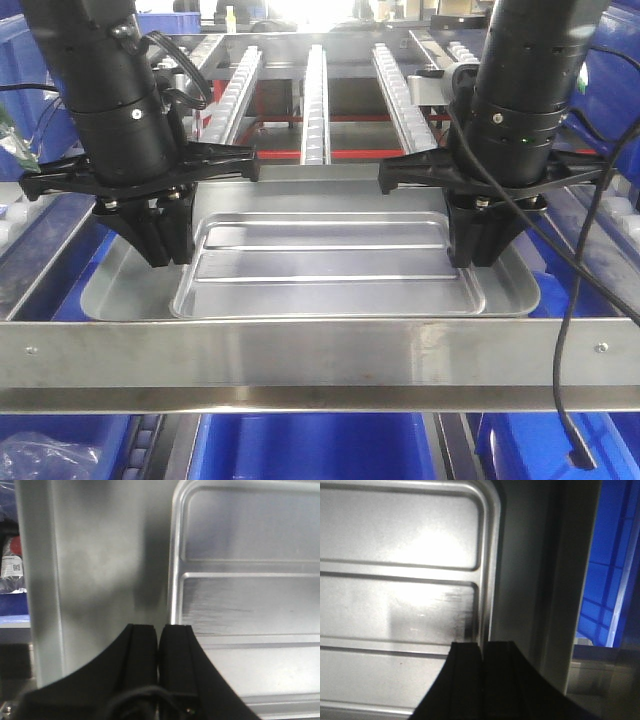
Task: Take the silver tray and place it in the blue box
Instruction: 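Lower both grippers onto the side rims of the silver tray, then close both grippers on the tray's side rims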
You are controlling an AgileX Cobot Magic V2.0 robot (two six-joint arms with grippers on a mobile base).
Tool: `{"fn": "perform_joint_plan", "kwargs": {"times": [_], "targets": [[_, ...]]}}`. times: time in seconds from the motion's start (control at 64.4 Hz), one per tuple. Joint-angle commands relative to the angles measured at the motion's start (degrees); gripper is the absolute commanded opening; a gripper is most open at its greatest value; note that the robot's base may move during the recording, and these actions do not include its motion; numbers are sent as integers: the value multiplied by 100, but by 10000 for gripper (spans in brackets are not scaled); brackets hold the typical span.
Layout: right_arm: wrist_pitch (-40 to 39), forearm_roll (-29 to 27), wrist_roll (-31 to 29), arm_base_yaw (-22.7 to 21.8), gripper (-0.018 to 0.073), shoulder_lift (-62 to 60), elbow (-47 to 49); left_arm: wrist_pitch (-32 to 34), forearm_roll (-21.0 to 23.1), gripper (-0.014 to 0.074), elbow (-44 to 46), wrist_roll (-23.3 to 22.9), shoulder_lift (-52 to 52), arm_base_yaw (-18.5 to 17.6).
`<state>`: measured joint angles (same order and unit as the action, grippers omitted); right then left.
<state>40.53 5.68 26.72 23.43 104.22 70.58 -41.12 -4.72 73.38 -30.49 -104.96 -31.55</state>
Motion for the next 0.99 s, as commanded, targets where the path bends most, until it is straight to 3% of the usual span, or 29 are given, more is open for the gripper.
{"fn": "perform_joint_plan", "kwargs": {"times": [0.0, 0.124, 0.528, 0.745, 0.978], "targets": [[-196, 10, -52, -46, 242, -256, 206, 118, 18, -6, 174, 15, 265, -37], [-149, 10, -47, -46, 364, -256, 206, 129, 18, -6, 174, 15, 265, -37], [-216, 10, -47, -46, 363, -256, 206, 106, -124, -2, 174, 15, 265, -37], [-348, -113, -47, -46, 364, -256, 206, 84, -102, 300, 174, 15, 265, -37], [-418, -112, -47, -76, 364, -256, 206, 136, -3, 272, 174, 15, 221, -37]]}}
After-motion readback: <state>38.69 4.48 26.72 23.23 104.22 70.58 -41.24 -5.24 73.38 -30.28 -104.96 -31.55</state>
